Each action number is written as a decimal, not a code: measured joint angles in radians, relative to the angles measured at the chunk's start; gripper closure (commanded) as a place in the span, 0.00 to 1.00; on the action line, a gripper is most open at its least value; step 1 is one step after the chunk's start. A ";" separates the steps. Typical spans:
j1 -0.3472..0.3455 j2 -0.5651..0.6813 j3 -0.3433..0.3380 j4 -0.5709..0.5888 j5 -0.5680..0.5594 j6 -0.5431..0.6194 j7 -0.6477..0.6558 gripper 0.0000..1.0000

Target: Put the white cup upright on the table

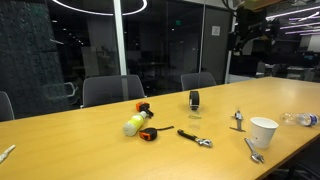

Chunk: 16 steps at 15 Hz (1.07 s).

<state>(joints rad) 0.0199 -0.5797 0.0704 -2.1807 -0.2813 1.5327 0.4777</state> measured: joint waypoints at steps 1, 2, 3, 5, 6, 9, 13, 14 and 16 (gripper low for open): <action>0.015 -0.055 0.011 -0.025 0.042 -0.019 -0.029 0.00; 0.030 -0.110 0.019 -0.054 0.084 -0.033 -0.055 0.00; 0.044 -0.161 0.024 -0.082 0.125 -0.042 -0.081 0.00; 0.068 -0.251 0.026 -0.132 0.202 -0.056 -0.138 0.00; 0.076 -0.288 0.025 -0.153 0.236 -0.061 -0.167 0.00; 0.083 -0.372 0.022 -0.201 0.311 -0.093 -0.233 0.00; 0.083 -0.406 0.020 -0.224 0.328 -0.104 -0.254 0.00; 0.083 -0.406 0.020 -0.225 0.328 -0.104 -0.256 0.00; 0.083 -0.406 0.020 -0.227 0.328 -0.104 -0.257 0.00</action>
